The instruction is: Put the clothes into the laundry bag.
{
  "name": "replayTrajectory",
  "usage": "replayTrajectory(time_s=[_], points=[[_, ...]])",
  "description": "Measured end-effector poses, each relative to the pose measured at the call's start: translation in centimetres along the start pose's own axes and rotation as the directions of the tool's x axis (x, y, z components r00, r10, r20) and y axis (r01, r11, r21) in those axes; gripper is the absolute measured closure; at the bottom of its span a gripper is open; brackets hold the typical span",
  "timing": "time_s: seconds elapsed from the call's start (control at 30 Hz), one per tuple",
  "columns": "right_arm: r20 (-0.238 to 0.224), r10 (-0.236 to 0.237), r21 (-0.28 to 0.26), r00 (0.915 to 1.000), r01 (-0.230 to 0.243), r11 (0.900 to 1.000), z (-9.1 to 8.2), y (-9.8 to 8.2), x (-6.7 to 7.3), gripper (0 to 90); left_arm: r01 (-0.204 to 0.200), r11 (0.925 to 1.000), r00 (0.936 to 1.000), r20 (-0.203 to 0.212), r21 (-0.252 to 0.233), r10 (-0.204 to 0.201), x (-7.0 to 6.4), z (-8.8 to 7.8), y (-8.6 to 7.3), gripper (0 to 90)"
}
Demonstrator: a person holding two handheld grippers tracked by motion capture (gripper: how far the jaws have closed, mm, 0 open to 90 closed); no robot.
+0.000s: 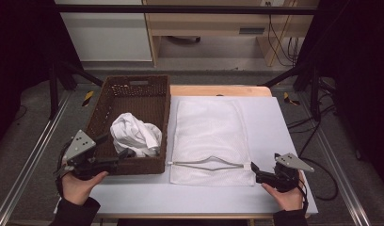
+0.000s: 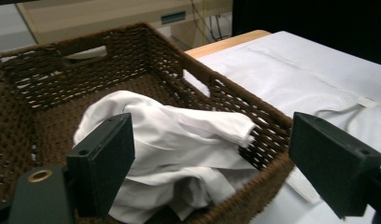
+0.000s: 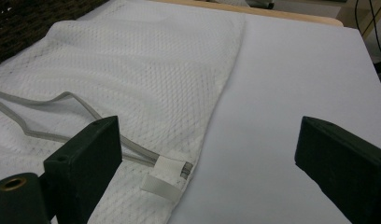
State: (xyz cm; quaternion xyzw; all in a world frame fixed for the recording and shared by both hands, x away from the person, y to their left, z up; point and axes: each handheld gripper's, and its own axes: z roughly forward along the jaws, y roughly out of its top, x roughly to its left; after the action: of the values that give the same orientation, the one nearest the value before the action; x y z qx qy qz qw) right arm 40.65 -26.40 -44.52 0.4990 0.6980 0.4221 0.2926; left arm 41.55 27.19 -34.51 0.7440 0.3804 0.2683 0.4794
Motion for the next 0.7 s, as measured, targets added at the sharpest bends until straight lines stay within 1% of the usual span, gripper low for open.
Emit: replayTrajectory(time_s=[0.1, 0.17, 0.23, 0.27, 0.37, 0.43, 0.47, 0.5, 0.57, 0.6, 0.63, 0.7], points=[[0.0, -0.01, 0.002, 1.0, 0.01, 1.0, 0.0, 0.0, 0.1, 7.9, -0.008, 1.0, 0.9999, -0.014, 0.002, 0.008, 0.6, 0.6, 0.9, 14.8], [-0.002, -0.011, 0.002, 0.9999, 0.011, 1.0, 0.1, 0.1, 0.1, 8.1, -0.015, 0.9997, 0.9994, -0.03, 0.018, 0.016, 1.1, 1.0, 1.5, 14.5], [-0.006, -0.008, 0.005, 0.9999, 0.008, 1.0, 0.1, 0.1, 0.2, 8.1, -0.013, 0.9995, 0.9993, -0.035, 0.029, 0.014, 1.6, 1.5, 2.0, 14.1], [-0.005, -0.006, 0.005, 1.0, 0.006, 1.0, 0.1, 0.1, 0.2, 8.1, -0.014, 0.9994, 0.9989, -0.044, 0.033, 0.015, 1.8, 1.8, 2.2, 13.9], [-0.006, -0.005, 0.009, 1.0, 0.005, 1.0, 0.2, 0.0, 0.1, 8.1, 0.0, 0.9982, 0.9981, -0.062, 0.059, 0.003, 2.6, 2.9, 2.6, 13.8], [-0.007, -0.011, 0.01, 0.9999, 0.011, 1.0, 0.3, 0.0, 0.1, 8.0, 0.002, 0.997, 0.9979, -0.065, 0.077, 0.004, 3.0, 3.6, 3.0, 13.5], [-0.014, -0.002, 0.015, 0.9999, 0.003, 1.0, 0.3, 0.0, 0.2, 8.1, 0.002, 0.997, 0.9979, -0.065, 0.077, 0.004, 3.0, 3.6, 3.0, 13.0], [-0.01, -0.007, 0.014, 0.9999, 0.008, 1.0, 0.3, -0.1, 0.2, 8.0, -0.004, 0.9954, 0.9973, -0.073, 0.096, 0.011, 3.4, 4.4, 3.3, 12.7], [-0.01, -0.009, 0.019, 0.9999, 0.009, 1.0, 0.4, -0.2, 0.2, 7.8, -0.017, 0.9918, 0.9957, -0.088, 0.127, 0.028, 3.8, 5.3, 3.5, 11.9], [-0.01, -0.009, 0.019, 0.9999, 0.009, 1.0, 0.4, -0.2, 0.2, 7.8, -0.017, 0.9918, 0.9957, -0.088, 0.127, 0.028, 3.8, 5.3, 3.5, 11.1], [-0.007, -0.004, 0.023, 1.0, 0.004, 1.0, 0.4, -0.2, 0.0, 7.1, -0.021, 0.9871, 0.9932, -0.109, 0.159, 0.039, 4.3, 6.3, 3.5, 10.7], [-0.005, -0.002, 0.023, 1.0, 0.002, 1.0, 0.4, -0.2, -0.1, 6.9, -0.007, 0.9842, 0.994, -0.106, 0.177, 0.026, 4.7, 7.0, 3.4, 10.3]])
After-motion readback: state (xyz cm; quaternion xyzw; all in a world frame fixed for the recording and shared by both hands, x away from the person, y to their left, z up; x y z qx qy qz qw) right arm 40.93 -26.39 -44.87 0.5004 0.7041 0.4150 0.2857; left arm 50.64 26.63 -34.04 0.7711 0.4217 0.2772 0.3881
